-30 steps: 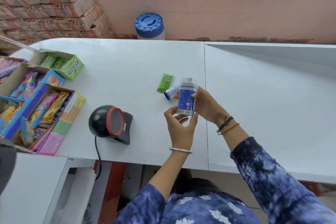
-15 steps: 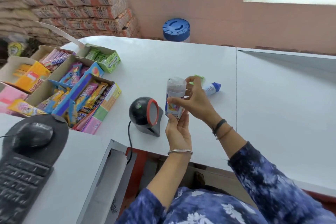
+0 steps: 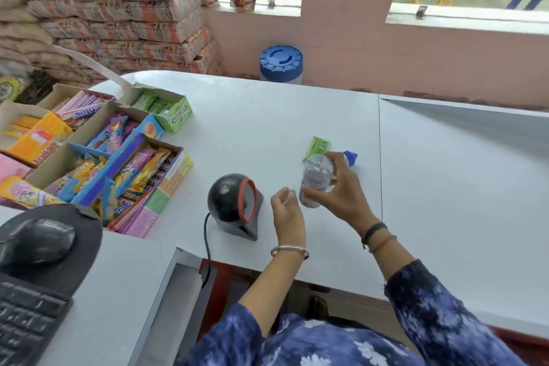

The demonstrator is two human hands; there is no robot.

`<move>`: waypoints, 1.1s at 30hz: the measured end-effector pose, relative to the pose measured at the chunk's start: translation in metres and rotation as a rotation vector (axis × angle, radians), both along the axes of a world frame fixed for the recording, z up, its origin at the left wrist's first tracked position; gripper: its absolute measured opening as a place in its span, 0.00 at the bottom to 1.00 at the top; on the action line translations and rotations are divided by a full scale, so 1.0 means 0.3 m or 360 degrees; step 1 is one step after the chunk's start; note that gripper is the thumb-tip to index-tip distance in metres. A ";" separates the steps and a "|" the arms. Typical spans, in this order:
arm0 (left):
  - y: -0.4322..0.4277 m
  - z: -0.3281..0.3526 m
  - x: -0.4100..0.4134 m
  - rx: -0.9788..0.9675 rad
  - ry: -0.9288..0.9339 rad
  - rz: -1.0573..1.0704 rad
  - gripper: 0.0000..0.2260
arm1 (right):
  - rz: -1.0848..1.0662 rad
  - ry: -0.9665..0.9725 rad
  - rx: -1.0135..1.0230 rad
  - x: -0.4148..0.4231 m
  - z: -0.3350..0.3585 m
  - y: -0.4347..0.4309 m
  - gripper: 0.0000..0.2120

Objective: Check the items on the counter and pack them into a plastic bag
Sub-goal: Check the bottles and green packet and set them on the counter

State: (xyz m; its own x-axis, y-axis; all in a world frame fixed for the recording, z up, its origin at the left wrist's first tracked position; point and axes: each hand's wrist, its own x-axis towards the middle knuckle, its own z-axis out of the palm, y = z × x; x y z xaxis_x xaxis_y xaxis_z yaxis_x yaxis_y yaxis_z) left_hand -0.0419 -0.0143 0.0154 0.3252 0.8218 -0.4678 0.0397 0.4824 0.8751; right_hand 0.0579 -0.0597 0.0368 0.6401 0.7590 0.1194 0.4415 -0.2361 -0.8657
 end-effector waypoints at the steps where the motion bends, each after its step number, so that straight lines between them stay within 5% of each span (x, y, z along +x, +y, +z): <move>1: 0.014 -0.013 0.027 0.0273 0.0191 -0.0137 0.10 | -0.0082 -0.0054 -0.0033 0.030 -0.028 -0.041 0.28; 5: 0.086 -0.060 0.179 0.1169 0.0588 -0.0764 0.14 | -0.0334 -0.0101 -0.0067 0.139 -0.105 -0.149 0.29; 10: 0.117 -0.103 0.301 0.1504 0.1002 -0.1140 0.20 | -0.0300 0.0008 -0.0041 0.224 -0.151 -0.170 0.30; 12: 0.122 -0.124 0.311 0.1515 0.1056 -0.1121 0.18 | -0.0337 -0.0113 -0.0059 0.220 -0.163 -0.171 0.33; 14: 0.114 -0.132 0.302 0.1401 0.0976 -0.0996 0.15 | -0.0539 -0.0551 -0.0038 0.194 -0.163 -0.173 0.34; 18: 0.050 -0.116 0.221 0.1024 0.0701 -0.0533 0.14 | -0.0422 -0.0992 0.0313 0.094 -0.126 -0.151 0.14; 23: -0.056 -0.041 0.090 0.0827 0.0375 -0.0036 0.16 | -0.0273 -0.0070 0.0041 -0.020 -0.067 -0.074 0.15; 28: -0.128 0.033 0.029 0.0897 0.0253 -0.0018 0.16 | -0.0106 0.1169 0.0259 0.007 0.010 -0.036 0.08; 33: -0.154 0.108 0.028 0.0898 0.0103 -0.0052 0.17 | 0.0153 0.1470 0.0665 0.048 0.079 -0.069 0.10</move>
State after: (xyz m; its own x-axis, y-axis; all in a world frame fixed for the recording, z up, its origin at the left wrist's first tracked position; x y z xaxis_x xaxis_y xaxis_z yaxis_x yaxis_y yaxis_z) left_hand -0.0334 -0.0606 0.0478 0.3399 0.9402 0.0208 0.1091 -0.0614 0.9921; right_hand 0.0722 -0.0804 0.0604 0.5549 0.8228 -0.1229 -0.4399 0.1648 -0.8828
